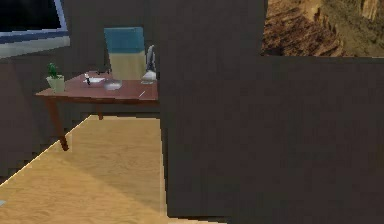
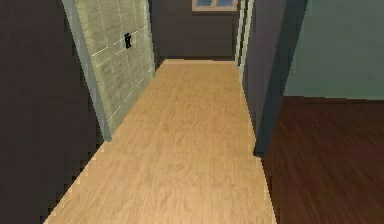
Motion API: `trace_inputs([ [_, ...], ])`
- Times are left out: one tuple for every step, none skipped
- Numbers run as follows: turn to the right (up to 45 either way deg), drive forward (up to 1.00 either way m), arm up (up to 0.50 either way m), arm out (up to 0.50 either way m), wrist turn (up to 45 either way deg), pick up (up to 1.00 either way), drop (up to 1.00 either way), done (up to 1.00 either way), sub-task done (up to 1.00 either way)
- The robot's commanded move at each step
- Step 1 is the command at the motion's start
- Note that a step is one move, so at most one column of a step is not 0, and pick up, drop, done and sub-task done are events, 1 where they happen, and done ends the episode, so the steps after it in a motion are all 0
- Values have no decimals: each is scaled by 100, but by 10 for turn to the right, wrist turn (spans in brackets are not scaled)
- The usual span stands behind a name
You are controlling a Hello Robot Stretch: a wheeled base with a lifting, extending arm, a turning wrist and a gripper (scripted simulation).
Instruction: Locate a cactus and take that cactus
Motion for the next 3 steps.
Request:
trace_inputs([
  [0,5,0,0,0,0,0,0,0],
  [-360,0,0,0,0,0,0,0,0],
  [0,70,0,0,0,0,0,0,0],
])
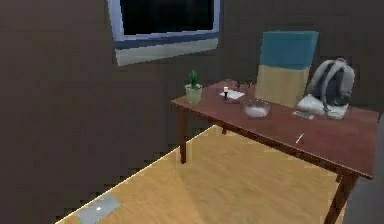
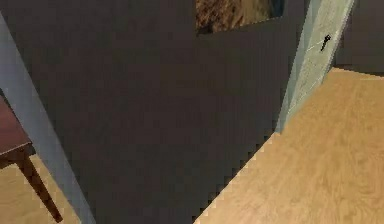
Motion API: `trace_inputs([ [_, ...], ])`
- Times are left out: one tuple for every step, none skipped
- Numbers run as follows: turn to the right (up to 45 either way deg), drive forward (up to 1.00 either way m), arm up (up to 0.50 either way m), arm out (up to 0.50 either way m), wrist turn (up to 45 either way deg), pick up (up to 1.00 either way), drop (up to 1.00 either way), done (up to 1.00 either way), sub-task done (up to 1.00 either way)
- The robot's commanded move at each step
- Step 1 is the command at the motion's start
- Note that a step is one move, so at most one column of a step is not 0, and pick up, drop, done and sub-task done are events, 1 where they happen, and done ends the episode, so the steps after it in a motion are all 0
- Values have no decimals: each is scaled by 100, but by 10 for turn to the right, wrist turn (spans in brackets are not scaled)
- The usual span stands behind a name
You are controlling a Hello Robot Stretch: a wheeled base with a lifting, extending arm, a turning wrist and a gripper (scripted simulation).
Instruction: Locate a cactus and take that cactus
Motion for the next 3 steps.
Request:
trace_inputs([
  [30,0,0,0,0,0,0,0,0],
  [0,75,0,0,0,0,0,0,0],
  [450,0,0,0,0,0,0,0,0],
])
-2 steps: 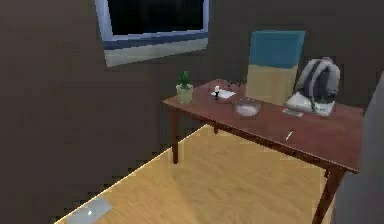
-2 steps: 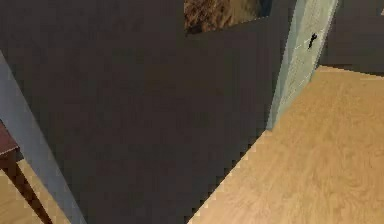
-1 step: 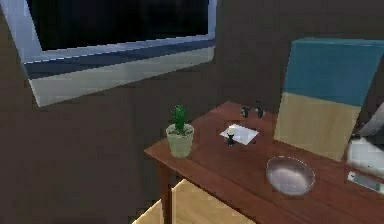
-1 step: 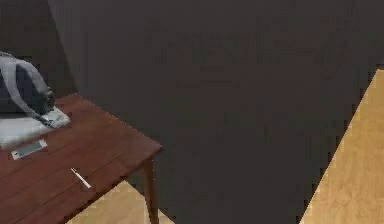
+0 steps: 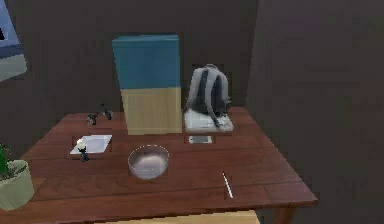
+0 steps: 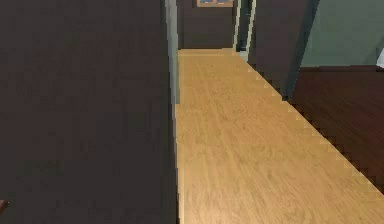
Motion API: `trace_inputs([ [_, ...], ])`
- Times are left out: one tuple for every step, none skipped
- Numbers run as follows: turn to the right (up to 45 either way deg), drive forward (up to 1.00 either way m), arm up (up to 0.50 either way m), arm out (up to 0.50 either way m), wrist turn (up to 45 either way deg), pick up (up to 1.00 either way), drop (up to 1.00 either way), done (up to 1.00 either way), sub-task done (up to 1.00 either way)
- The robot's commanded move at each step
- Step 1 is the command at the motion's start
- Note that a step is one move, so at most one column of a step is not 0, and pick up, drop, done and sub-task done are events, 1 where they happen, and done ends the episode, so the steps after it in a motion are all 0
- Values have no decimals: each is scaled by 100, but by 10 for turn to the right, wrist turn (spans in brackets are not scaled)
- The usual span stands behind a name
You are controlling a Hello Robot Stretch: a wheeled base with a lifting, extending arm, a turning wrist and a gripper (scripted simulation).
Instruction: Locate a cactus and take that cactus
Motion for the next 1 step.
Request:
trace_inputs([
  [30,0,0,0,0,0,0,0,0],
])
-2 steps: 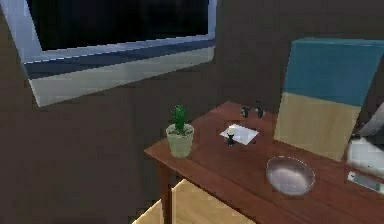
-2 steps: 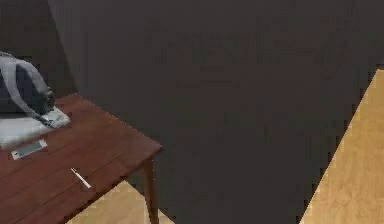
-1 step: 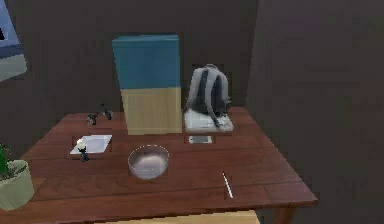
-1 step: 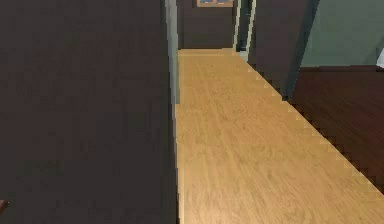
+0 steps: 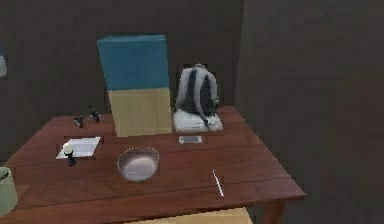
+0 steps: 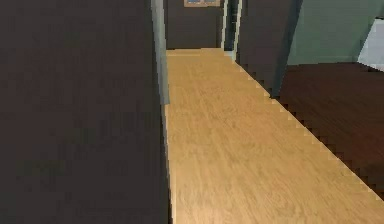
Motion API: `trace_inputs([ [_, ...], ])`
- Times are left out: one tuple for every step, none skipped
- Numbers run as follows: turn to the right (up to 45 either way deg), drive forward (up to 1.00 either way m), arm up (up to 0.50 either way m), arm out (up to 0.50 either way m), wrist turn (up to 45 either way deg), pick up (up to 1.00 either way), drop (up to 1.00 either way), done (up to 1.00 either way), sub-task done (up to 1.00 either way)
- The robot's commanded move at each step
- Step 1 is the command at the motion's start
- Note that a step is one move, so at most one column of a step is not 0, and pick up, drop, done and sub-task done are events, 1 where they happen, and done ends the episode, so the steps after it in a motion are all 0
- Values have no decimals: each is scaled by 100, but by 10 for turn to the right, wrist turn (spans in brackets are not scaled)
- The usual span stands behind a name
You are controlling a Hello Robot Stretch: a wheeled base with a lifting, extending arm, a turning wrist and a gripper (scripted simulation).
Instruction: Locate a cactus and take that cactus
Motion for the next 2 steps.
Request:
trace_inputs([
  [0,5,0,0,0,0,0,0,0],
  [-450,0,0,0,0,0,0,0,0],
])
